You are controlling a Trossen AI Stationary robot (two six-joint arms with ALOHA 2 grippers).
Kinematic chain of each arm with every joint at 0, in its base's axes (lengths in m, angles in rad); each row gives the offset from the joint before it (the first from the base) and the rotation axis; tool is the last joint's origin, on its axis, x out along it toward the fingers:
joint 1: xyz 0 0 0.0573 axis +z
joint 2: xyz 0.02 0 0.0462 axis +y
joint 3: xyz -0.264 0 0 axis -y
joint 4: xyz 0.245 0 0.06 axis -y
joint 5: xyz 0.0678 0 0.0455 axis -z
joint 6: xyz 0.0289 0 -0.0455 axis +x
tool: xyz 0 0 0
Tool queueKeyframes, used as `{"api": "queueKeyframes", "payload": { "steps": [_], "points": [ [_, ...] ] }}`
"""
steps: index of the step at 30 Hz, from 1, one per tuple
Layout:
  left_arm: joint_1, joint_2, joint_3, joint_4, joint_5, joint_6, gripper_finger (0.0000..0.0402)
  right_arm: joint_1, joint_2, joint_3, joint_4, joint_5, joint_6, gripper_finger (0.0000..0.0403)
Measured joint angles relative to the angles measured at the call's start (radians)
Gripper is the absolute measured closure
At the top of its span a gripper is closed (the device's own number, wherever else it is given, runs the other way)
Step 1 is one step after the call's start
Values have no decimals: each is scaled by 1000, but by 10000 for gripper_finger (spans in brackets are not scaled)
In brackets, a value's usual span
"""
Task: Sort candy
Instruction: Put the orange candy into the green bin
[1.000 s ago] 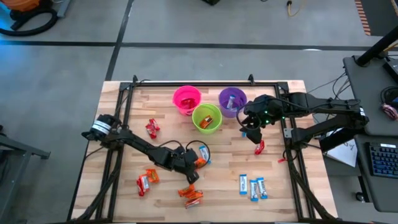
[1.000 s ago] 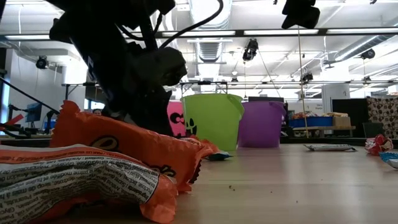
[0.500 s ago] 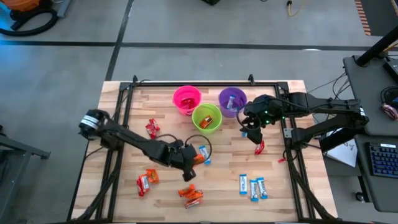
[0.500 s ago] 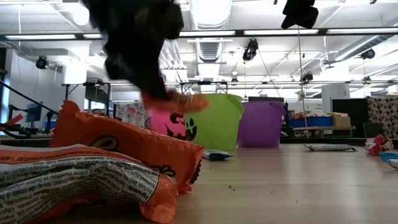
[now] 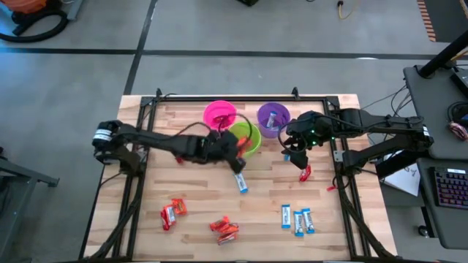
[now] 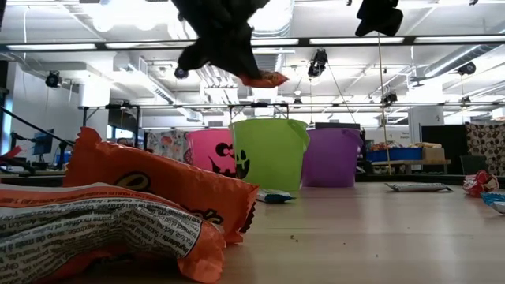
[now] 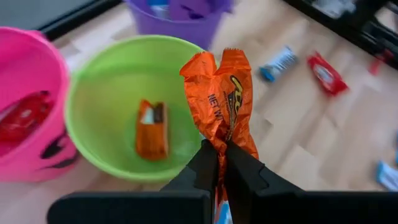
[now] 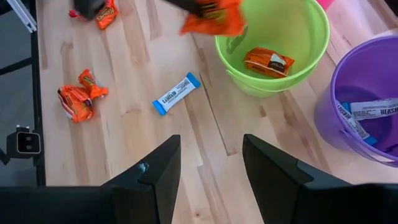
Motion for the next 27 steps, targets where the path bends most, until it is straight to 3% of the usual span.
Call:
{"api": "queueKeyframes", "payload": {
  "steps": [9,20,27],
  "points": [
    [75,5,38,-79,18,-26,400,0,0,0,-4,0,17,238],
    [123,31,30,-61,9,-28,399,0,1,0,0,0,14,238],
    [133,40,30,-56,10,-28,373,0,1,0,0,1,14,238]
  ]
}}
